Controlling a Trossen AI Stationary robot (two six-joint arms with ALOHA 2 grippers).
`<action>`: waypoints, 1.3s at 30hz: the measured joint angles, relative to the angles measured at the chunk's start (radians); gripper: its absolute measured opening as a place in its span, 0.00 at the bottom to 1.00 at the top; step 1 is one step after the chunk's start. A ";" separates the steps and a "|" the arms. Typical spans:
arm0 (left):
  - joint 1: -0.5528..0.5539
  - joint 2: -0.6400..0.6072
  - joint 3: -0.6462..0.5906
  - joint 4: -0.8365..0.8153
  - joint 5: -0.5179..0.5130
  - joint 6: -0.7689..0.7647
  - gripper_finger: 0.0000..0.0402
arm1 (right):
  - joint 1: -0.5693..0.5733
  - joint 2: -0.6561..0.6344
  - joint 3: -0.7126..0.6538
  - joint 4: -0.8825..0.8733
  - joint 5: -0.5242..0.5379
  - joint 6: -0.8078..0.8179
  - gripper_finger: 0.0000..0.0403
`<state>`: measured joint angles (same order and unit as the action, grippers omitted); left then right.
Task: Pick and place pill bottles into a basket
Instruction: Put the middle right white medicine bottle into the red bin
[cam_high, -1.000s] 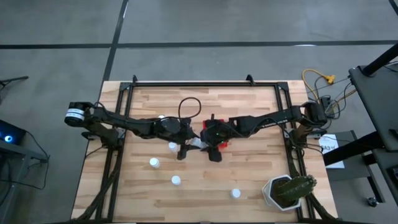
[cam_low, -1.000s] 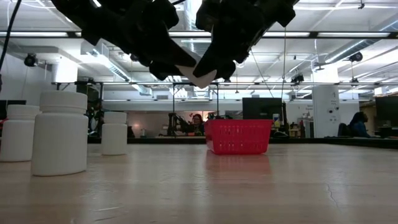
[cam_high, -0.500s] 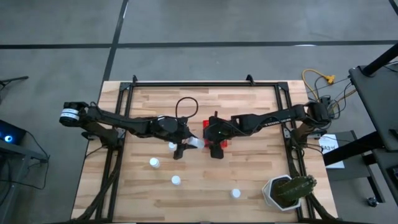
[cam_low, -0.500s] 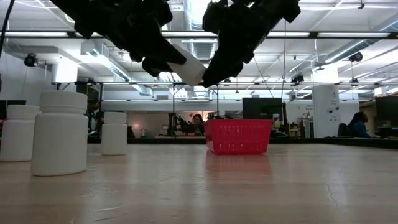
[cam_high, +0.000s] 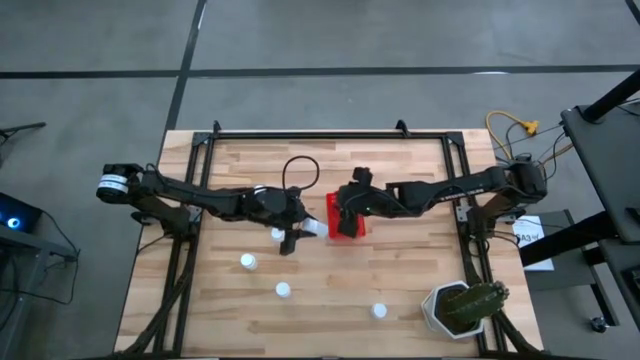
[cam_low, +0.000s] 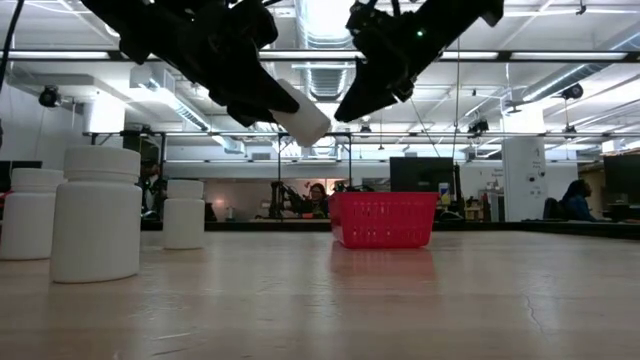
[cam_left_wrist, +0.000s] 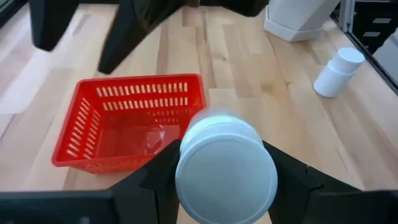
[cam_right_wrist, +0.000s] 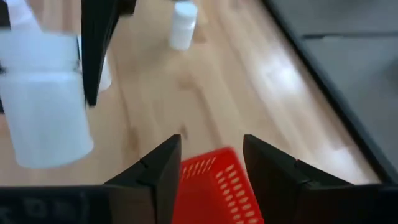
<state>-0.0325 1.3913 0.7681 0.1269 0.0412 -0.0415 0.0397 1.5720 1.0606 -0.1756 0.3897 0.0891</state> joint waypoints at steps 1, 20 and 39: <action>0.004 0.002 0.000 0.002 0.000 0.002 0.40 | -0.001 -0.013 -0.020 0.023 0.003 -0.010 0.39; 0.132 0.099 0.161 -0.131 0.013 0.070 0.40 | -0.028 -0.276 -0.346 0.557 -0.050 -0.129 0.20; 0.170 0.427 0.591 -0.551 -0.064 0.193 0.40 | -0.028 -0.319 -0.429 0.687 -0.050 -0.159 0.03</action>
<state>0.1375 1.8188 1.3593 -0.4240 -0.0223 0.1516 0.0121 1.2532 0.6315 0.5109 0.3393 -0.0695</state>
